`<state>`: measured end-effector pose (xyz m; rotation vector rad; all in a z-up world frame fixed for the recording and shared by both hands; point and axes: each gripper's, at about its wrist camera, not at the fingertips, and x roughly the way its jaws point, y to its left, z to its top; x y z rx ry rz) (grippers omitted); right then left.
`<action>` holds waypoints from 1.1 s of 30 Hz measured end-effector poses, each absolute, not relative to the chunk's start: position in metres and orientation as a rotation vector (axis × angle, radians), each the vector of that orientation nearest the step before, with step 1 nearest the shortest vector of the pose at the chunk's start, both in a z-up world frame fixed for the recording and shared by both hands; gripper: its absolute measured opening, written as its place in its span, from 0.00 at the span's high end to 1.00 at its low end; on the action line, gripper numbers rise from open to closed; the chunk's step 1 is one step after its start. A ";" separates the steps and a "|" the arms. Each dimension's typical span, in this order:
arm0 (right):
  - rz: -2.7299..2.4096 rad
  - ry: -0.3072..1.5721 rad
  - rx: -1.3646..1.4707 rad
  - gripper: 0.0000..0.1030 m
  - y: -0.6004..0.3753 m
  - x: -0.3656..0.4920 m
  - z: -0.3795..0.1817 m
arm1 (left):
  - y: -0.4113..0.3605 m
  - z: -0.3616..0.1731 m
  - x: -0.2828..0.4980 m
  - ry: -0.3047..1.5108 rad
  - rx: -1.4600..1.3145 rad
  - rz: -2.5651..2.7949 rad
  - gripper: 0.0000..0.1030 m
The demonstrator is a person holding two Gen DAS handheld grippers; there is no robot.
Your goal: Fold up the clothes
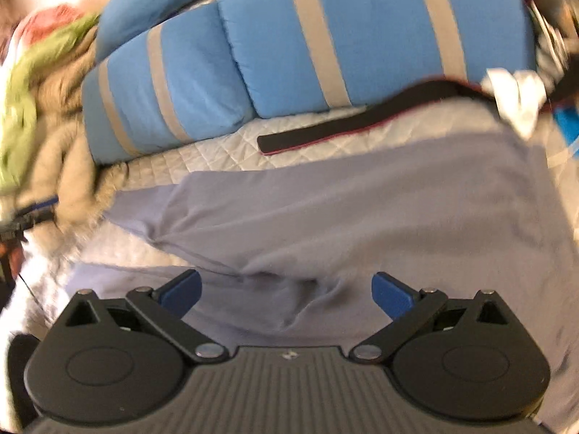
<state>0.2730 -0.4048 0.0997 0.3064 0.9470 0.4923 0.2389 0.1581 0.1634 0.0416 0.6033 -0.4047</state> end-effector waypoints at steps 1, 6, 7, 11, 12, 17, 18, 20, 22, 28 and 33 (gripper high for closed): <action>0.490 0.945 0.326 0.00 -0.409 0.272 0.102 | 0.164 0.167 0.239 0.607 0.034 -0.416 0.20; 0.494 0.875 0.312 0.00 -0.429 0.275 0.133 | 0.187 0.176 0.248 0.679 0.045 -0.407 0.20; 0.492 0.866 0.265 0.00 -0.429 0.277 0.142 | 0.192 0.179 0.248 0.677 0.056 -0.406 0.20; 0.507 0.792 0.062 0.00 -0.428 0.284 0.174 | 0.211 0.189 0.251 0.647 0.123 -0.412 0.20; 0.503 0.762 0.002 0.00 -0.427 0.285 0.180 | 0.214 0.189 0.253 0.641 0.144 -0.389 0.20; 0.451 0.669 -0.195 0.00 -0.425 0.290 0.181 | 0.232 0.176 0.267 0.639 0.215 -0.327 0.20; 0.442 0.664 -0.213 0.00 -0.425 0.291 0.177 | 0.234 0.171 0.269 0.631 0.241 -0.326 0.20; 0.427 0.659 -0.251 0.00 -0.423 0.291 0.165 | 0.237 0.160 0.277 0.666 0.283 -0.313 0.20; 0.427 0.681 -0.287 0.00 -0.418 0.290 0.152 | 0.243 0.145 0.291 0.725 0.292 -0.301 0.20; 0.453 0.753 -0.303 0.00 -0.400 0.289 0.118 | 0.263 0.088 0.338 0.833 0.333 -0.240 0.21; 0.494 0.789 -0.325 0.00 -0.388 0.292 0.097 | 0.273 0.051 0.375 0.867 0.325 -0.263 0.21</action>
